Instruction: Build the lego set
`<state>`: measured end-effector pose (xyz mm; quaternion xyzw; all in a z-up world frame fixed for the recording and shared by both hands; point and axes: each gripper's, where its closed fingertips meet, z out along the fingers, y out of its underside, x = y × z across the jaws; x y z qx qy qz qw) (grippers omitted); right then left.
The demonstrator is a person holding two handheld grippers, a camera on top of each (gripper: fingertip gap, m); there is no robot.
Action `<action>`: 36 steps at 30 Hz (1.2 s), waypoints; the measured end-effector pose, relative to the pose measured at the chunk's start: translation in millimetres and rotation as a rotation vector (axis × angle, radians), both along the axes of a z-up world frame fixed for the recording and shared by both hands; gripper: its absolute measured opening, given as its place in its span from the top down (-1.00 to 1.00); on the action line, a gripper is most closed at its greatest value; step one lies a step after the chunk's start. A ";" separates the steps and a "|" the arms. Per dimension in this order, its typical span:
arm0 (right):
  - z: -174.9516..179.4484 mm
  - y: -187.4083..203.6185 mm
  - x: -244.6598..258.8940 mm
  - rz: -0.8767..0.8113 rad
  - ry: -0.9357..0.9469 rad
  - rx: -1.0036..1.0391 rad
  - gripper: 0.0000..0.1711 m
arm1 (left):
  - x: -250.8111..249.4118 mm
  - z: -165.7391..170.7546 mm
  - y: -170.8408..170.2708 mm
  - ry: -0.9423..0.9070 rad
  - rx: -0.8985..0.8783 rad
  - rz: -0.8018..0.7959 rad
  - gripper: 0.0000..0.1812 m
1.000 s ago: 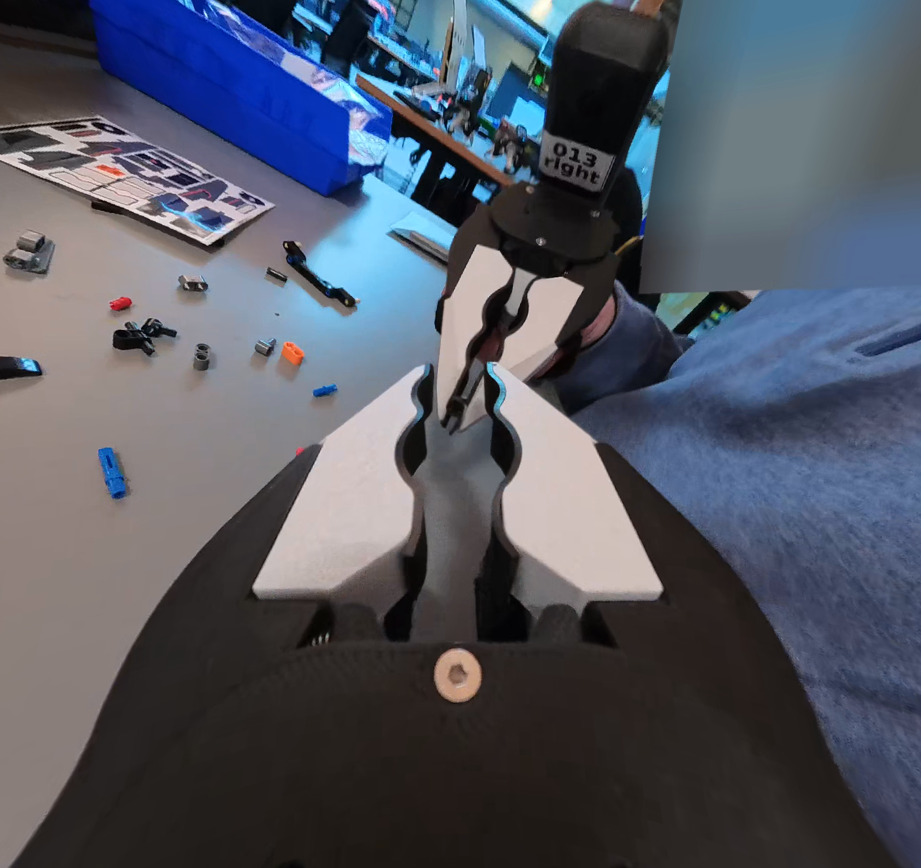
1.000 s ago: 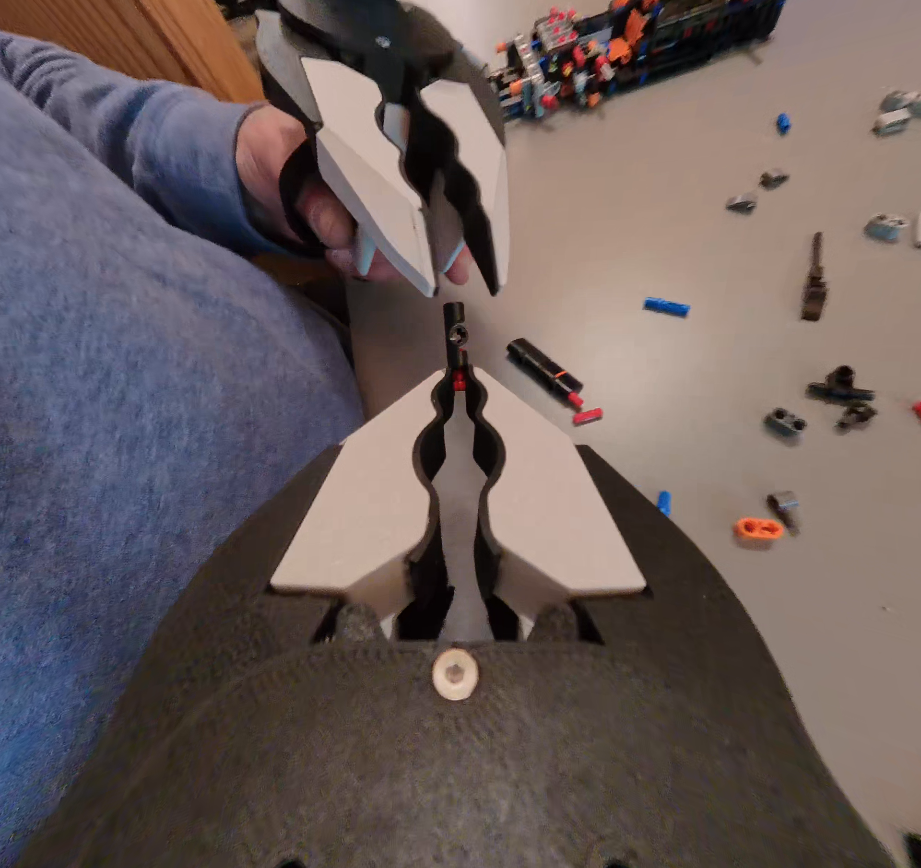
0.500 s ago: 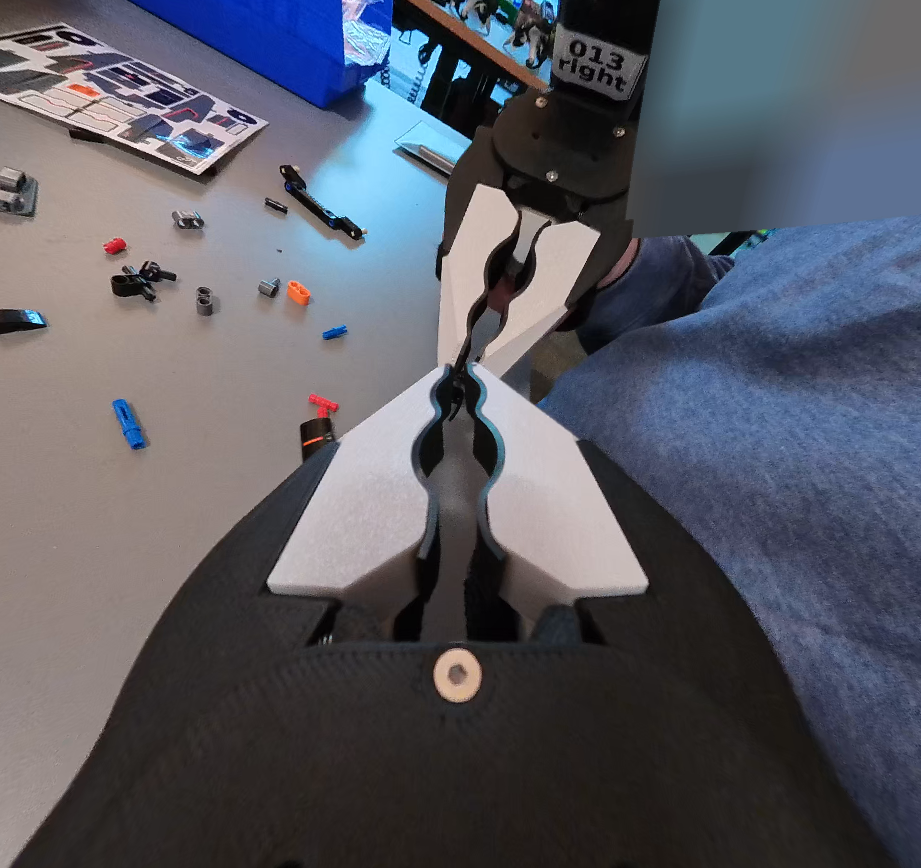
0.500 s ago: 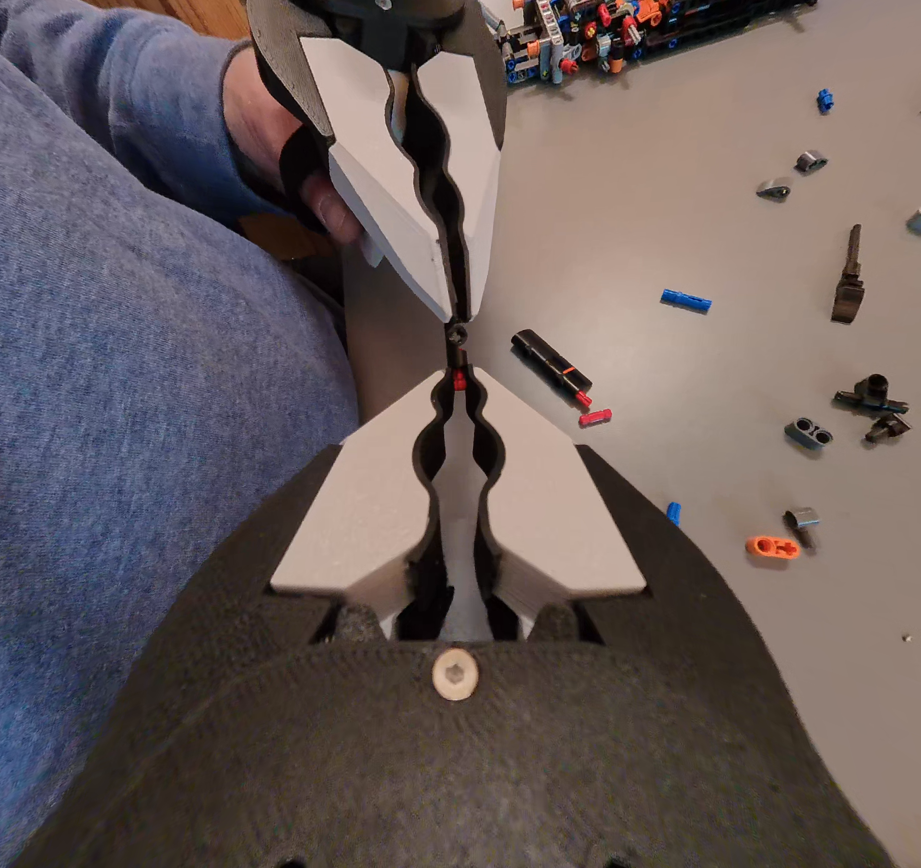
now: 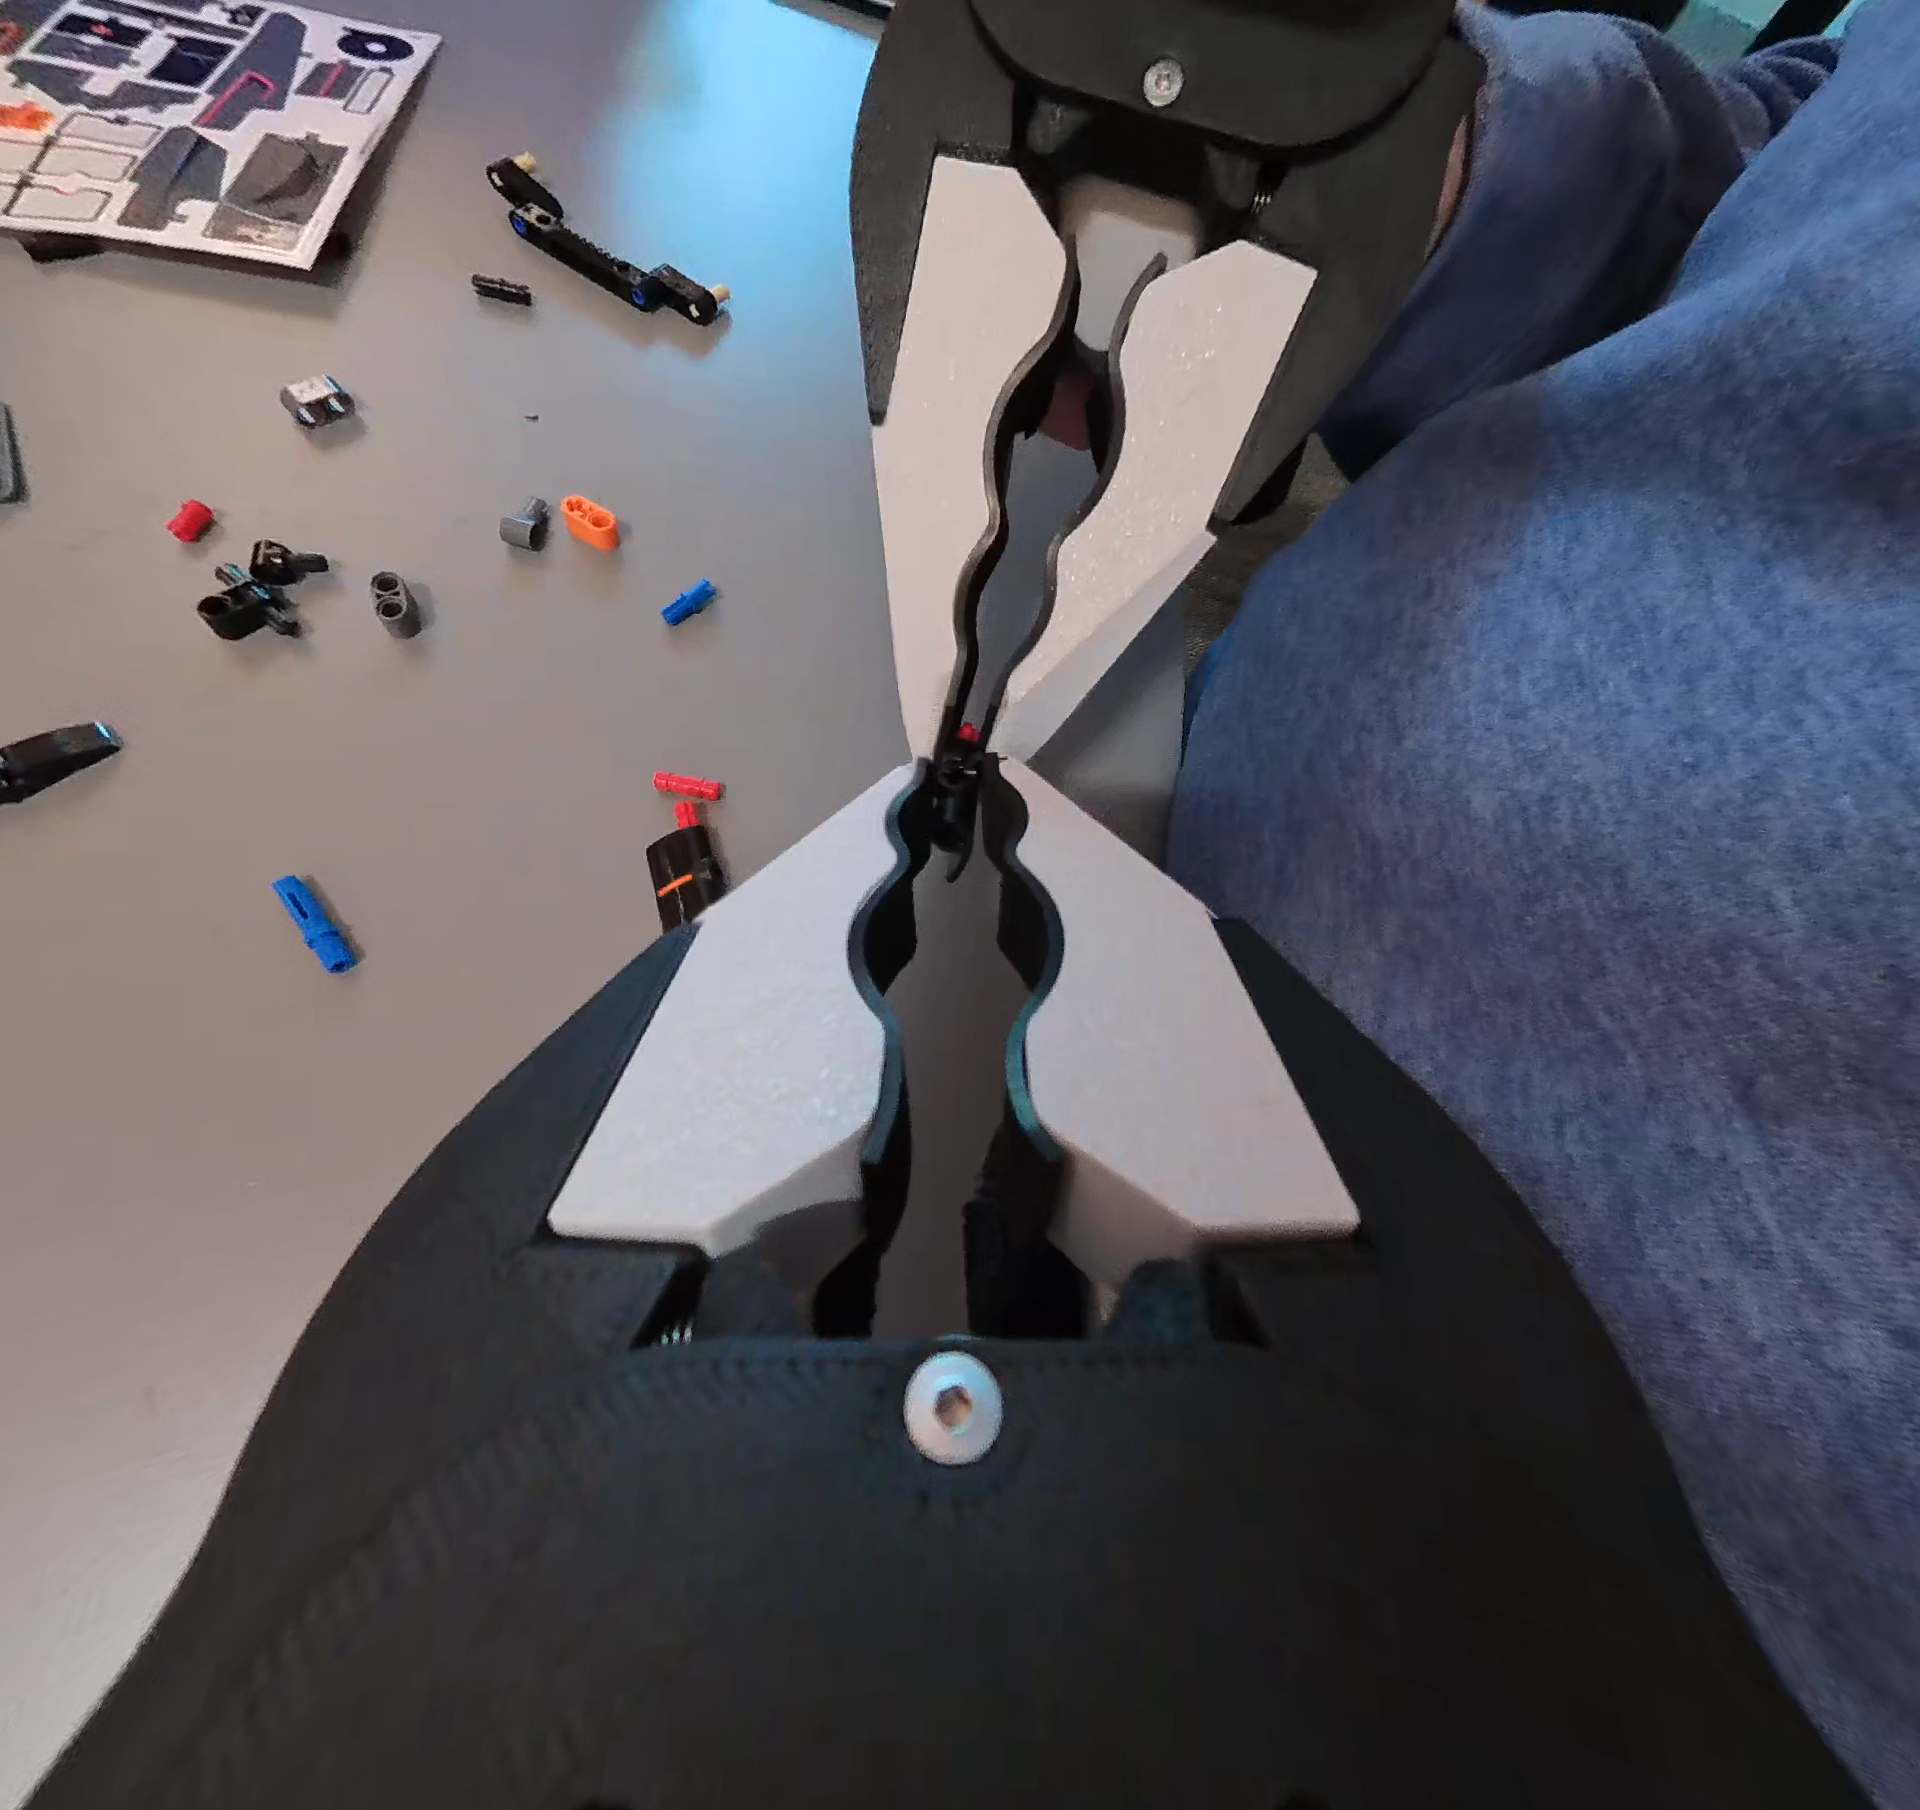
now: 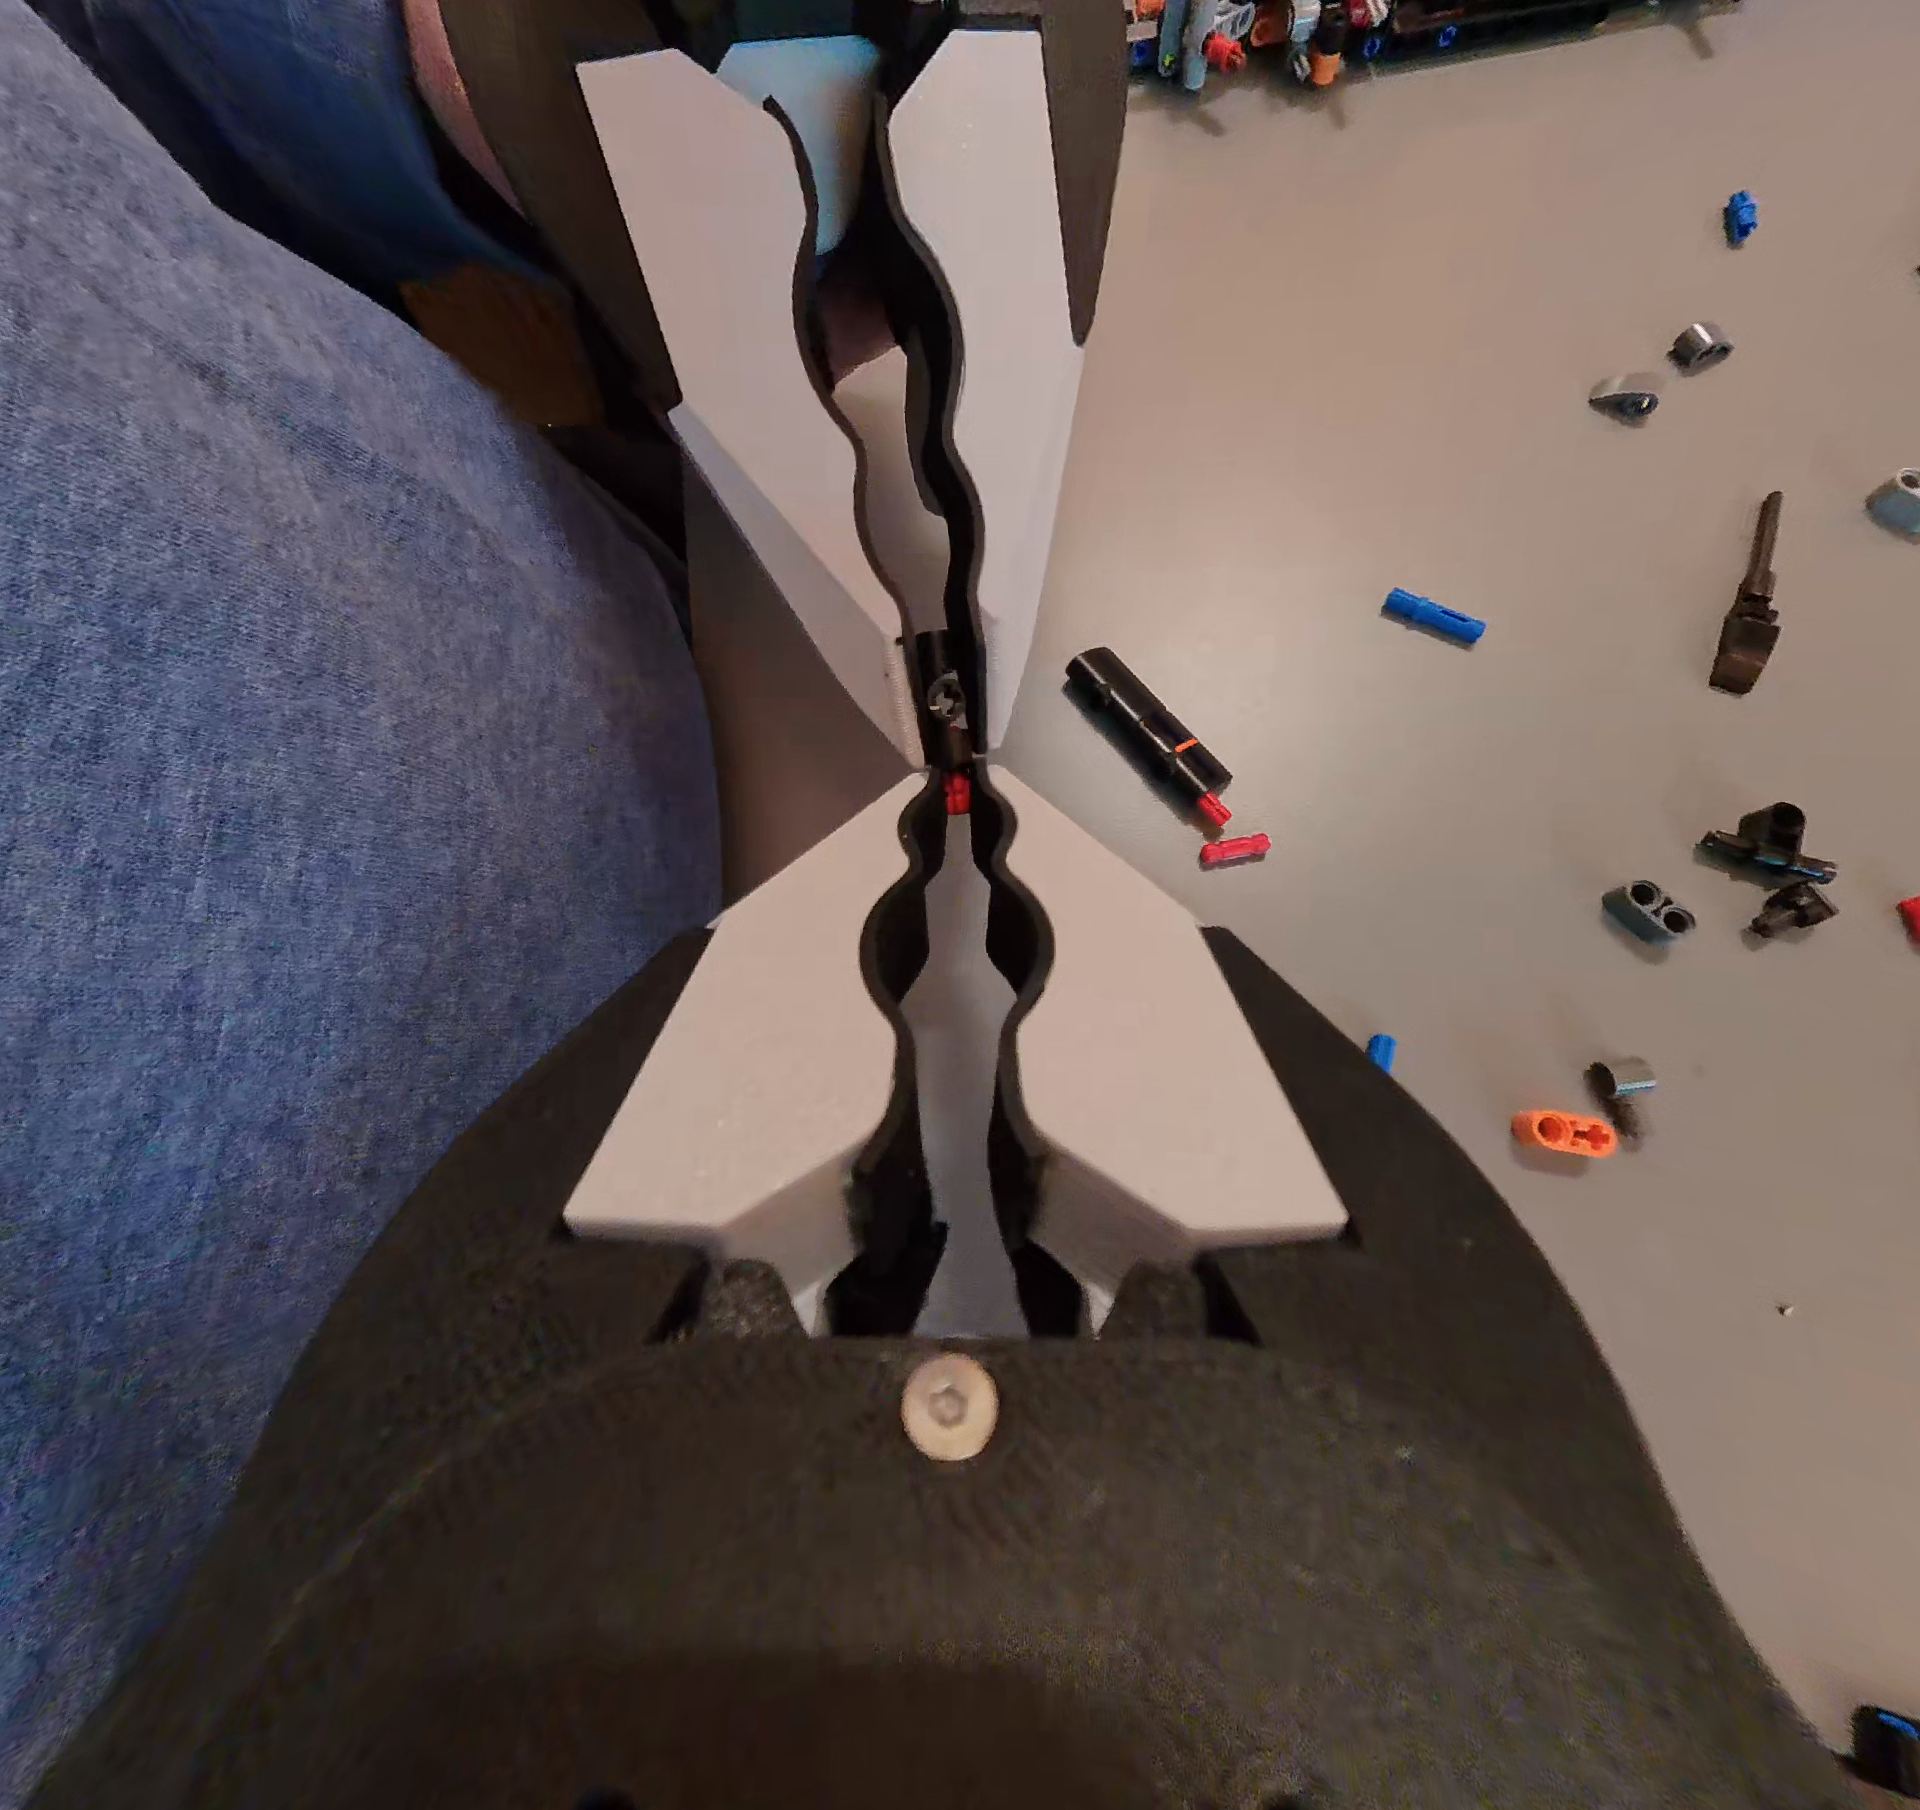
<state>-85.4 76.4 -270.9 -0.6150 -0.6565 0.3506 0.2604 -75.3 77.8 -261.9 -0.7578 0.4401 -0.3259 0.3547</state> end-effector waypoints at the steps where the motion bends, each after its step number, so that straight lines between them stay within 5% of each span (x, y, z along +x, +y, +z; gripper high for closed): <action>1: 0.3 -0.4 0.0 0.002 0.002 0.007 0.98 | 0.3 0.1 -1.0 0.009 0.008 -0.002 0.94; 13: 10.9 -3.3 1.7 0.016 0.030 0.187 0.99 | 0.0 10.4 -6.0 0.091 0.124 -0.035 0.94; 31: 43.1 -3.3 14.8 0.027 0.186 0.117 0.99 | 12.0 41.8 -5.8 0.087 0.172 -0.088 0.94; 36: 37.9 17.9 36.7 -0.024 0.163 0.087 1.00 | -33.6 67.4 17.1 0.059 0.172 0.036 0.94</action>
